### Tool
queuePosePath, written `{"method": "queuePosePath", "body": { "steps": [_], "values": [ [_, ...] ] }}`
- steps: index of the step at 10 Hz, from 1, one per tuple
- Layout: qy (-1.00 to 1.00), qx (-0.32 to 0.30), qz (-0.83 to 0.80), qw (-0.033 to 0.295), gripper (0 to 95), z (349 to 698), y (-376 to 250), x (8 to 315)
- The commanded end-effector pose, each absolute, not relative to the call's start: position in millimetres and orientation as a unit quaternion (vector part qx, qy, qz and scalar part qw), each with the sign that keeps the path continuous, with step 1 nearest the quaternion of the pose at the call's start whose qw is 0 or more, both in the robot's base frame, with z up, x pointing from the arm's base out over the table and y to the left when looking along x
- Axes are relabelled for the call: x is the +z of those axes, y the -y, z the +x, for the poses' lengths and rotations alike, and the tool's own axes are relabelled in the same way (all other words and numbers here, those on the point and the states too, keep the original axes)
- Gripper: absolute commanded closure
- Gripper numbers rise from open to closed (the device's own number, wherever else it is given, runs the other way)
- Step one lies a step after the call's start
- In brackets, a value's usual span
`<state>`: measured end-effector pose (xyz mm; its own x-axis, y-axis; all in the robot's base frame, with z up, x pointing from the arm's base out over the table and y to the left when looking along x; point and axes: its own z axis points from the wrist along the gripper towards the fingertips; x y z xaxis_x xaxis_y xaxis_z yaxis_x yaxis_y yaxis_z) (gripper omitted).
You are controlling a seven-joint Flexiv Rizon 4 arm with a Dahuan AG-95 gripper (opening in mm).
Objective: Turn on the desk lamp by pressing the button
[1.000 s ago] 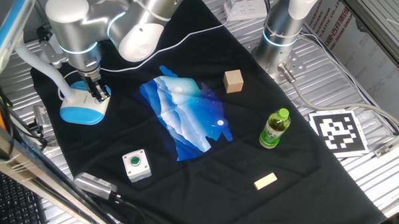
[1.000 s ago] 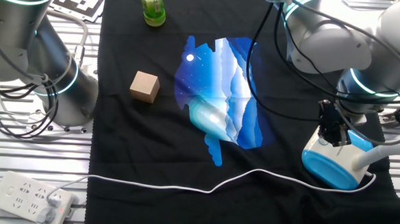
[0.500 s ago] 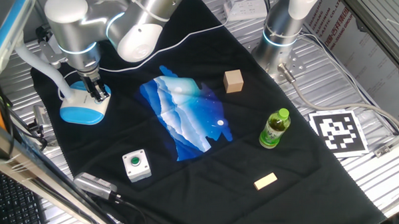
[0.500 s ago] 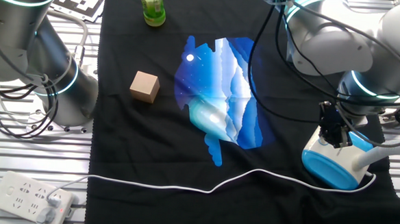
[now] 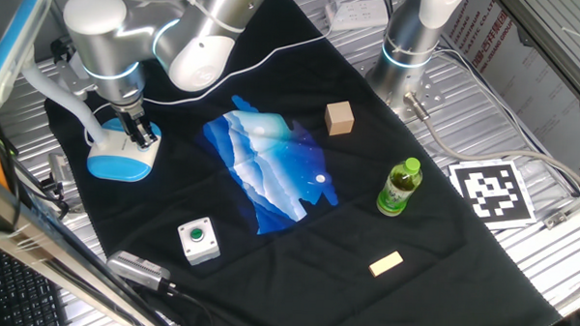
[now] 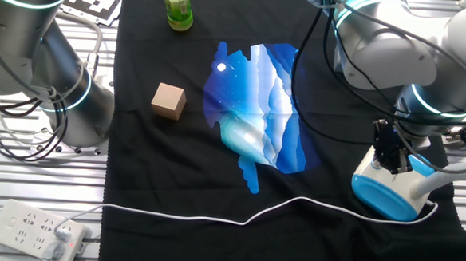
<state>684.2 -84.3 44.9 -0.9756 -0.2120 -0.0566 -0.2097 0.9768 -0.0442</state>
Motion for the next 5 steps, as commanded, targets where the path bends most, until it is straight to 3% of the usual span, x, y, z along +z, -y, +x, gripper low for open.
{"method": "queuePosePath", "body": {
  "steps": [1,5],
  "values": [
    [-0.994,-0.019,-0.107,0.030,95.0,683.7,84.5,45.3],
    [-0.993,-0.018,-0.108,0.030,95.0,684.1,86.2,44.4]
  ]
}}
